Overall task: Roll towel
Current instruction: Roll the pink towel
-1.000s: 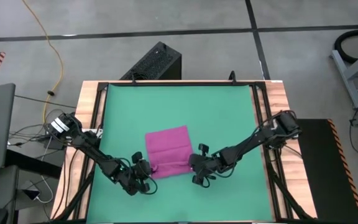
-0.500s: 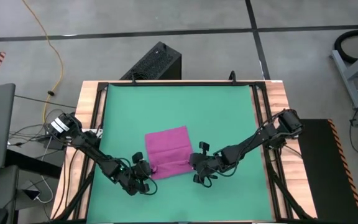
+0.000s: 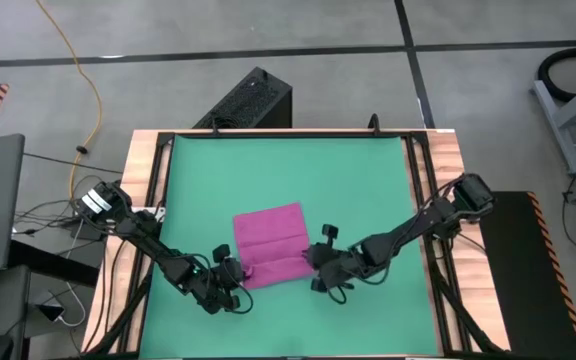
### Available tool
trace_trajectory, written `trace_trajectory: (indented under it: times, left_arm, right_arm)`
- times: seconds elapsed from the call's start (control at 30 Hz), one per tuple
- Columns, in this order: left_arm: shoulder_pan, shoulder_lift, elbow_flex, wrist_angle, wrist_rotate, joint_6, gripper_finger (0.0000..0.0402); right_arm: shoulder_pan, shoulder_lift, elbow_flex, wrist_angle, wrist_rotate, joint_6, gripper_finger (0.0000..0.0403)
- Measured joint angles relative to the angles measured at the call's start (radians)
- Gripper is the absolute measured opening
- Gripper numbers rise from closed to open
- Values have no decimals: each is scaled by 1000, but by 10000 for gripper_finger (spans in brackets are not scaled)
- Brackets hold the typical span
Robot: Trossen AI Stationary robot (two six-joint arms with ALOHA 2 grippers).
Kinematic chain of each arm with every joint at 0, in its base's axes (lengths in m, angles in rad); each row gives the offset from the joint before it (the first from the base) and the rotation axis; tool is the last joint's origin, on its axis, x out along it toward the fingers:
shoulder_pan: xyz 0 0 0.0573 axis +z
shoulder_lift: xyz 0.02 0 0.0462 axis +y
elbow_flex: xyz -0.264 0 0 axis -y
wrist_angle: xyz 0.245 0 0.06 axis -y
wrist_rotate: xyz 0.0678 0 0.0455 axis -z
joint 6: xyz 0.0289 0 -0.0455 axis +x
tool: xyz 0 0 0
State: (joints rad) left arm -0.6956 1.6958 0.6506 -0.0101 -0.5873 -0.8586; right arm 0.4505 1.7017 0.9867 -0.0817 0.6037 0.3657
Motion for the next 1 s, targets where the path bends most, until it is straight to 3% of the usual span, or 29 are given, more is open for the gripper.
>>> trace_trajectory:
  times: [0.13, 0.33, 0.5, 0.67, 1.0]
  left_arm:
    - [0, 0, 0, 0, 1, 0, 0]
    - [0, 0, 0, 1, 2, 0, 0]
    - [0, 0, 0, 2, 3, 0, 0]
    - [-4, -8, 16, -15, 23, 44, 0]
    - [-94, -147, 91, -222, 93, 85, 19]
  right_arm:
    - [25, 46, 3, 159, -21, -108, 50]
    - [2, 148, 2, 276, -38, -137, 22]
    - [-28, 227, 2, 355, -152, -133, 13]
    - [-45, 287, 2, 373, -165, -85, 17]
    - [-48, 312, 5, 367, -189, -48, 16]
